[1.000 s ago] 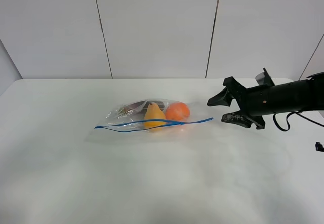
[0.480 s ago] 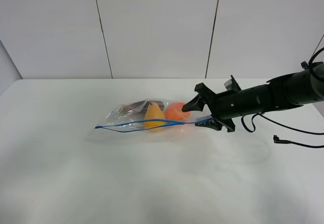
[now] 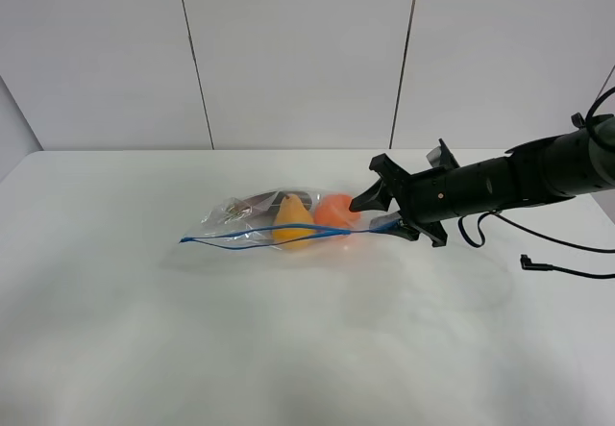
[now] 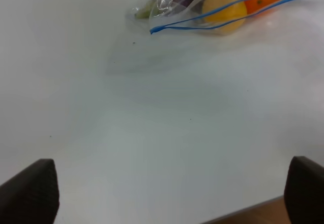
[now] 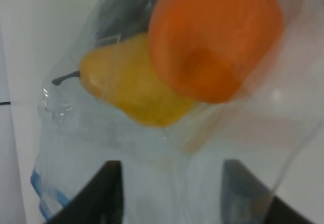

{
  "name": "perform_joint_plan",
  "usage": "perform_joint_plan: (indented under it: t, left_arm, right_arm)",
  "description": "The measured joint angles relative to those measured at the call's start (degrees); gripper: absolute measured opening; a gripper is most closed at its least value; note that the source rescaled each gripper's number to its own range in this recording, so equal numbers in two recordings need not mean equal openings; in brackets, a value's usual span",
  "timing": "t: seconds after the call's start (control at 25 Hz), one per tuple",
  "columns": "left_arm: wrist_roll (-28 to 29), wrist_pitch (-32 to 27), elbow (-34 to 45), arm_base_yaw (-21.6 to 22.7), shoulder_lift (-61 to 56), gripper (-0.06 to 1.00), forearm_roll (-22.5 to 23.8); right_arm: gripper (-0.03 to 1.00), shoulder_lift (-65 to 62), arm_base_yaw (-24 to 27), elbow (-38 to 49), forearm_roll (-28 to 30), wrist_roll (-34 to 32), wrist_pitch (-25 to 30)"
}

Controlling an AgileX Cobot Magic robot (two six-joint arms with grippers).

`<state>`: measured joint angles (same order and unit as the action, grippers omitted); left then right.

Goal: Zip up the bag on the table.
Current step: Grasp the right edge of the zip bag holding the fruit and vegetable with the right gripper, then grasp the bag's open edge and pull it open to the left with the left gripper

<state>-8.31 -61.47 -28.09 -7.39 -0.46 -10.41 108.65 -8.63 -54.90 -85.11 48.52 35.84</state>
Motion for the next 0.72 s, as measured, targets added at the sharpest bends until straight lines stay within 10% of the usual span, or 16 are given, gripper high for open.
perform_joint_plan:
  t: [0.28, 0.72]
  left_arm:
    - [0.00, 0.00, 0.00, 0.00, 0.00, 1.00, 0.00]
    - [0.00, 0.00, 0.00, 0.00, 0.00, 1.00, 0.00]
  right_arm:
    - [0.02, 0.00, 0.00, 0.00, 0.46, -0.04, 1.17]
    - [0.00, 0.00, 0.00, 0.00, 0.68, 0.01, 1.55]
